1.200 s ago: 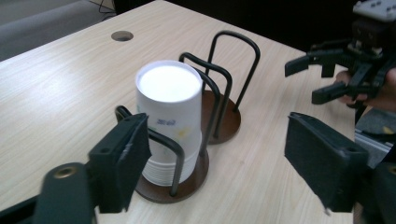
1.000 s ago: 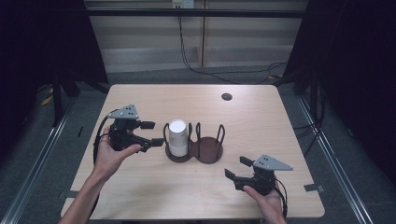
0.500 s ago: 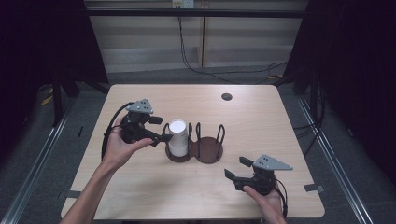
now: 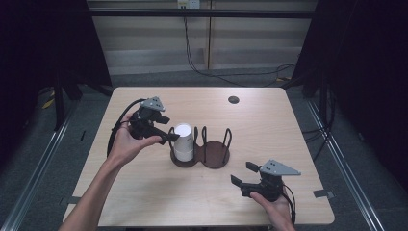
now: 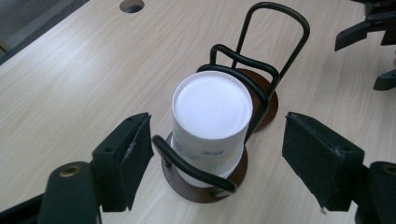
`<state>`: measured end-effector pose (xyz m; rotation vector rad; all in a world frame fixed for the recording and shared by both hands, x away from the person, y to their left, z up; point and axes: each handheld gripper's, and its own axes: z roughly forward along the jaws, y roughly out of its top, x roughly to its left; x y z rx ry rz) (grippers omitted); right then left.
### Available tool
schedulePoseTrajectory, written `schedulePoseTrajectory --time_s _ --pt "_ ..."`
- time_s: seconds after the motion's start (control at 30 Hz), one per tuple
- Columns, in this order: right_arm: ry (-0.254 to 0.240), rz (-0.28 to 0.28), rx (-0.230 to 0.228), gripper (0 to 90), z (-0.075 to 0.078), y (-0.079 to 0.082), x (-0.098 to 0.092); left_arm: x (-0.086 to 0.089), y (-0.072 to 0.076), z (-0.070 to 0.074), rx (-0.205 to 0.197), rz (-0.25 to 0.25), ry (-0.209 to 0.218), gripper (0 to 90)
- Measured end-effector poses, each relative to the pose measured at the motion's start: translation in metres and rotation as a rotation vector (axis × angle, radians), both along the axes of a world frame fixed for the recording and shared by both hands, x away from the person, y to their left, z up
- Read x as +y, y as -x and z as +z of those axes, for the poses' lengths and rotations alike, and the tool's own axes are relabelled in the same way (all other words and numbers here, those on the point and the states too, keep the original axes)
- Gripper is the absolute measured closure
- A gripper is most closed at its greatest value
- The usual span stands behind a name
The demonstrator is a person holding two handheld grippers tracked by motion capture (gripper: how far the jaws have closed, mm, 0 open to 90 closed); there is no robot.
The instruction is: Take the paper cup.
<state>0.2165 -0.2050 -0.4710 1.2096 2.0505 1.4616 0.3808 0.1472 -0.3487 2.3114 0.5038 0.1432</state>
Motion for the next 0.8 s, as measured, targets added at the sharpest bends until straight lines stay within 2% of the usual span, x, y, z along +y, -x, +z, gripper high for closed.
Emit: schedulePoseTrajectory --time_s 0.2,0.3,0.5,0.57,0.6,0.63,0.8 --pt "-0.001 0.001 0.004 20.8 0.0 0.0 0.0 -0.009 -0.006 0.003 0.004 -0.024 -0.038 21.1" --pt "0.001 0.003 0.005 20.8 0.0 0.0 0.001 -0.015 -0.01 0.003 0.002 -0.035 -0.075 21.4" --pt "0.001 0.005 0.003 20.8 0.0 0.0 0.0 -0.026 -0.016 0.002 0.018 -0.048 -0.107 23.6" --pt "0.002 0.005 0.002 20.7 0.0 0.0 0.0 -0.028 -0.016 0.0 0.029 -0.031 -0.102 24.3" --pt "0.001 0.005 0.004 20.4 0.0 0.0 0.0 -0.028 -0.018 -0.001 0.029 -0.049 -0.122 24.2" --pt "0.002 0.006 0.005 20.2 0.0 0.0 0.0 -0.03 -0.018 -0.002 0.037 -0.049 -0.121 24.5" --pt "0.007 0.009 0.007 20.2 -0.001 0.0 0.001 -0.035 -0.02 -0.005 0.04 -0.055 -0.174 25.3"
